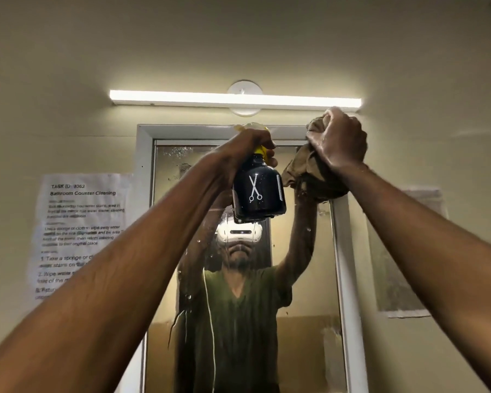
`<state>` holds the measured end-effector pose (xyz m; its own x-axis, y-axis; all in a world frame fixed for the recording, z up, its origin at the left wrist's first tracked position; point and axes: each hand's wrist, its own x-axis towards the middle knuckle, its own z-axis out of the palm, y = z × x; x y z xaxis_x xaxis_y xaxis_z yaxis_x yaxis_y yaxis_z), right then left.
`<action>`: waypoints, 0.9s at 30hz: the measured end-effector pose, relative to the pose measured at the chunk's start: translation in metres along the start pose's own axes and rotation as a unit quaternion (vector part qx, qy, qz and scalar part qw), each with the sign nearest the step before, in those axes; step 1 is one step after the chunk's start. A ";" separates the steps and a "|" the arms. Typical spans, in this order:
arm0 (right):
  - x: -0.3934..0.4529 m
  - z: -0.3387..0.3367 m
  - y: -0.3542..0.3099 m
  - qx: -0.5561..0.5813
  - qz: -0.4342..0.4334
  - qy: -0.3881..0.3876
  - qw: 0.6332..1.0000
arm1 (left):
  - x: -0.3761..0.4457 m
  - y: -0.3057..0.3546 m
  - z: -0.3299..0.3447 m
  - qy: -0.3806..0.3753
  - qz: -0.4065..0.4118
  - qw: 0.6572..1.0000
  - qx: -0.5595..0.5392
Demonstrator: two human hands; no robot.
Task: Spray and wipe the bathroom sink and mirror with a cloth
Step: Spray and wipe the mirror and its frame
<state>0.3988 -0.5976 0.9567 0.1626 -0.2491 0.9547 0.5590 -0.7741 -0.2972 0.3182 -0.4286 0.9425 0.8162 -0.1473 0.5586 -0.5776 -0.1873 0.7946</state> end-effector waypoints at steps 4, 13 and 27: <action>-0.011 0.010 -0.020 -0.013 -0.080 -0.058 0.995 | 0.003 -0.002 -0.004 -0.020 0.007 0.999 -0.040; 0.004 -0.011 0.019 -0.049 -0.004 -0.014 0.999 | 0.021 0.001 0.033 -0.035 0.000 0.999 -0.018; -0.020 0.040 -0.086 0.006 -0.069 -0.007 0.998 | -0.032 0.008 -0.064 0.064 -0.002 0.998 -0.007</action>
<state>0.3804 -0.5027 0.9637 0.0950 -0.1324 0.9866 0.5865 -0.7934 -0.1630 0.2886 -0.3634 0.9461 0.8139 -0.0208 0.5806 -0.5749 -0.1730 0.7997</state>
